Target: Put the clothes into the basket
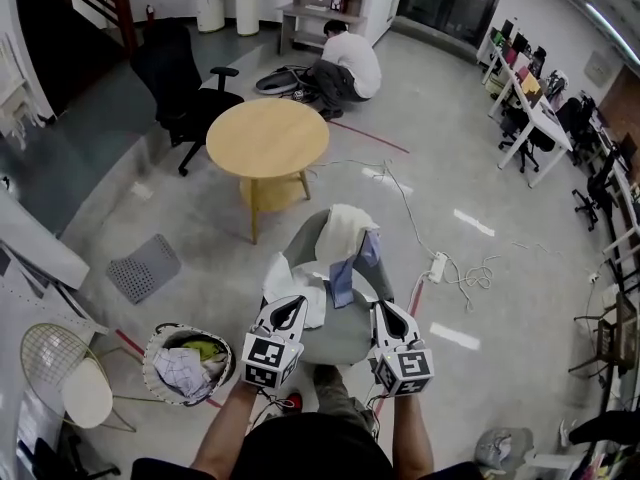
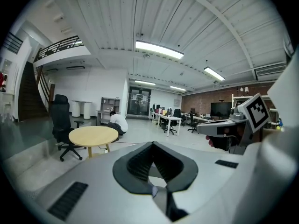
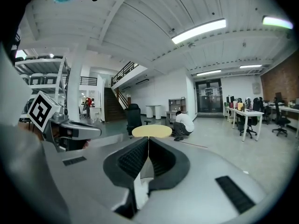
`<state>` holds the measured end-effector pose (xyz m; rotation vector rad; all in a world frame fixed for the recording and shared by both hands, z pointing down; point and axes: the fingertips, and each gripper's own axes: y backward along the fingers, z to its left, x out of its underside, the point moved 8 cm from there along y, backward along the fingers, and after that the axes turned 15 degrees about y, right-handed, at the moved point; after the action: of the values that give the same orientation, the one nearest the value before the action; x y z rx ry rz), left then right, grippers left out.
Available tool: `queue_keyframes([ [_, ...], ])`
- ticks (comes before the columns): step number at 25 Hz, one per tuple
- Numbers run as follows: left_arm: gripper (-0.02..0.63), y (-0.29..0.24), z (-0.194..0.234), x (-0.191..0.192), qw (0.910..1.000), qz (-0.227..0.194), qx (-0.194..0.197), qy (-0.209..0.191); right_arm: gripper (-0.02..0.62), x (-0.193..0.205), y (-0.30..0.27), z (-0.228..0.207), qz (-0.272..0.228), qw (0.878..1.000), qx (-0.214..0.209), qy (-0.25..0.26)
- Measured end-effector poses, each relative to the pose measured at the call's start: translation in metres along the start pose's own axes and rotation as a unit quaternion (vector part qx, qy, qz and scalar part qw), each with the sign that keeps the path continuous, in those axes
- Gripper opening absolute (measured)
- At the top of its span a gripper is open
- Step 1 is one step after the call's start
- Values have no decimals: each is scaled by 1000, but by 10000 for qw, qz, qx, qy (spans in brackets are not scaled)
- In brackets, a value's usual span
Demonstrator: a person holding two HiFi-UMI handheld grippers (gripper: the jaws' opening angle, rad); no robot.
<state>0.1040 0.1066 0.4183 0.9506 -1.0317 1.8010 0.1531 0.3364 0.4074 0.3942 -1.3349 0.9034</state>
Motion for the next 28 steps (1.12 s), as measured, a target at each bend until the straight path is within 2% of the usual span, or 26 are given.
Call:
queue_keyframes([
  [6, 6, -59, 7, -34, 9998, -64, -168, 28, 28, -7, -56, -53, -70, 9998, -159, -66],
  [11, 6, -112, 15, -43, 9993, -40, -357, 116, 28, 13, -103, -92, 48, 9992, -374, -162],
  [21, 6, -196, 36, -29, 9956, 437, -761, 315, 28, 62, -177, -144, 399, 9952, -785, -422],
  [28, 6, -240, 53, -19, 9918, 675, -988, 446, 28, 92, -223, -166, 639, 9907, -1089, -512],
])
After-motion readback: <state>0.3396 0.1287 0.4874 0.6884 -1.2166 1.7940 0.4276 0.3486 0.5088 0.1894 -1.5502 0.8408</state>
